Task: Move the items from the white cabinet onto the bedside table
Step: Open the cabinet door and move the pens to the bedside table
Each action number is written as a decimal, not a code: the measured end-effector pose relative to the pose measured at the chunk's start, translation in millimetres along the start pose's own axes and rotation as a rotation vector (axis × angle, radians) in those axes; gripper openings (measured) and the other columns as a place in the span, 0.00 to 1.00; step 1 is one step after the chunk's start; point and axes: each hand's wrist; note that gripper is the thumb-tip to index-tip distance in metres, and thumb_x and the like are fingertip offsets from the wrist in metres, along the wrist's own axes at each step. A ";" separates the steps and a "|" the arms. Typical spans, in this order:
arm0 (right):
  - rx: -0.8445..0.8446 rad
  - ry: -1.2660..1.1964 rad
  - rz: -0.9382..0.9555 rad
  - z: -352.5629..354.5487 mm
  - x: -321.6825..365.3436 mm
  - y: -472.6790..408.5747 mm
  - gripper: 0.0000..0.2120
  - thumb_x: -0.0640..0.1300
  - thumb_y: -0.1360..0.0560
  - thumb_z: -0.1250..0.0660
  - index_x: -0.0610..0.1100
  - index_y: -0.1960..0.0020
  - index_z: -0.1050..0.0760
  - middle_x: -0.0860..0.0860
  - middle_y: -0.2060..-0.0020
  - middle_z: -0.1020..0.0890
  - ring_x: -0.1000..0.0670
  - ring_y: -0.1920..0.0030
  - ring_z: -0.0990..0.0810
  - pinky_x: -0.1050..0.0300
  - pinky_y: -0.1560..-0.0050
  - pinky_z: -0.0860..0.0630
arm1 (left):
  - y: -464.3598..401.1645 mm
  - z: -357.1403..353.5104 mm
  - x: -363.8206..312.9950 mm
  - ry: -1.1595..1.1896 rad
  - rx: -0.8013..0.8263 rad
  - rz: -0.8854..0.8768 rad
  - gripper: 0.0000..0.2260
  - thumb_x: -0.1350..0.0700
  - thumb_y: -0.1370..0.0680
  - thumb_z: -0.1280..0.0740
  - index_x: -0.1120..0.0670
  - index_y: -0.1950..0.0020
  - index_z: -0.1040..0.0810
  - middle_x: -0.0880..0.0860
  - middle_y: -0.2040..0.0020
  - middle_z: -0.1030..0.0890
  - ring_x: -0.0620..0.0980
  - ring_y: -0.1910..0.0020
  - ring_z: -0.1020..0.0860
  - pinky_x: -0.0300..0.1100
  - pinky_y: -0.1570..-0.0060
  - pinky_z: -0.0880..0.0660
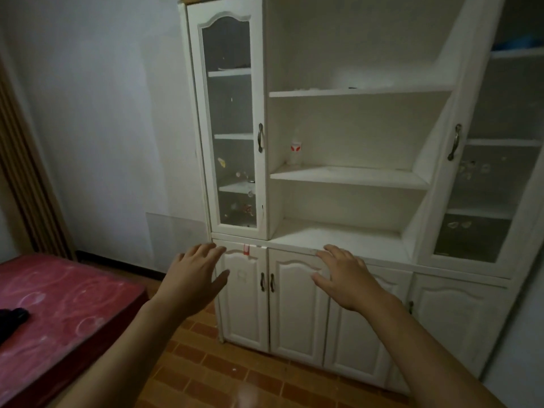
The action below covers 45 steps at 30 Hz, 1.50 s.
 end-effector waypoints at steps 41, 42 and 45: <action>-0.012 0.053 0.149 -68.0 -124.3 -552.1 0.33 0.68 0.20 0.42 0.54 0.19 0.39 0.51 0.18 0.40 0.48 0.20 0.42 0.44 0.21 0.45 | -494.2 -167.7 92.4 0.054 -0.080 -0.011 0.37 0.31 0.27 0.58 0.43 0.21 0.39 0.48 0.21 0.36 0.52 0.22 0.38 0.52 0.24 0.40; -0.016 0.046 0.157 -70.2 -126.4 -564.0 0.34 0.68 0.20 0.42 0.54 0.19 0.38 0.52 0.19 0.39 0.49 0.20 0.42 0.44 0.21 0.44 | -505.1 -169.2 94.2 0.057 -0.077 -0.014 0.36 0.31 0.26 0.57 0.43 0.21 0.39 0.48 0.21 0.36 0.52 0.22 0.38 0.52 0.24 0.40; -0.044 0.044 0.189 -72.7 -129.5 -597.2 0.35 0.70 0.22 0.42 0.55 0.20 0.37 0.53 0.19 0.38 0.51 0.20 0.42 0.46 0.21 0.44 | -541.6 -172.5 105.1 0.054 -0.096 -0.011 0.30 0.33 0.21 0.46 0.42 0.20 0.41 0.47 0.21 0.37 0.50 0.22 0.39 0.50 0.24 0.41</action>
Point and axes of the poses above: each hand's wrist, its own y-axis away from the middle knuckle, its own z-axis out of the back of the hand, x = y × z
